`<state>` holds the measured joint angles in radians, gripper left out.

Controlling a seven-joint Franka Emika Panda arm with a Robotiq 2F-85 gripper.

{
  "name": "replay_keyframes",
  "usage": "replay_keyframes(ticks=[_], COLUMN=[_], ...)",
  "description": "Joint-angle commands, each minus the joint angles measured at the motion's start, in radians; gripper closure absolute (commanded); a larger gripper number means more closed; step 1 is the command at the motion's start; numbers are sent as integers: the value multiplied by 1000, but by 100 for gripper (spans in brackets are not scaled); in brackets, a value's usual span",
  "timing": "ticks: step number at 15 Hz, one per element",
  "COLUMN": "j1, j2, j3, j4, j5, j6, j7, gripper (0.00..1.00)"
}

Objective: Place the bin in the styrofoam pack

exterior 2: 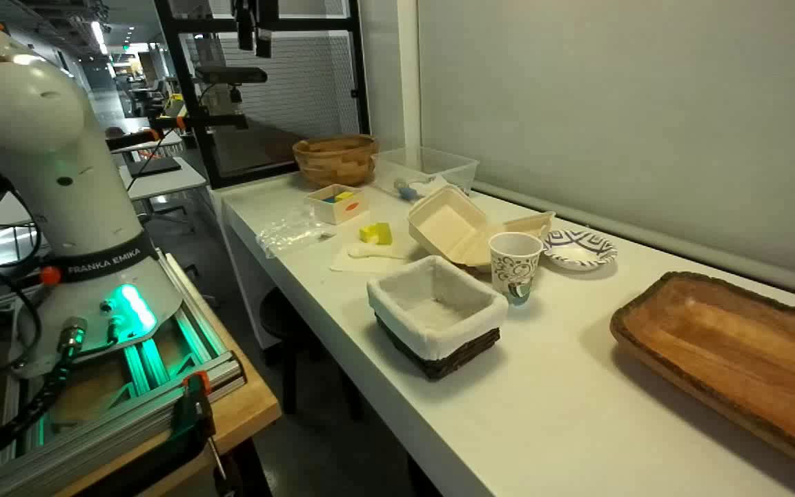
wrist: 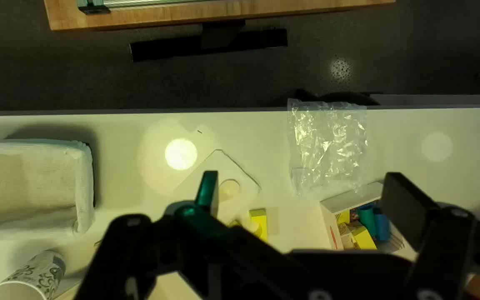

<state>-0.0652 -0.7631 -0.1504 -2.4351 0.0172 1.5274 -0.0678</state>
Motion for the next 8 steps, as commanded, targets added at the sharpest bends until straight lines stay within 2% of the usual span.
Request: replay_keyframes(ticks=[1, 7, 8], j1=[-11, -11, -13], j2=[2, 2, 3], j3=[8, 8, 2], j4=[2, 2, -14], j5=[5, 5, 0], j6=[-2, -2, 57], j7=[-6, -6, -15], gripper=[0, 0, 0])
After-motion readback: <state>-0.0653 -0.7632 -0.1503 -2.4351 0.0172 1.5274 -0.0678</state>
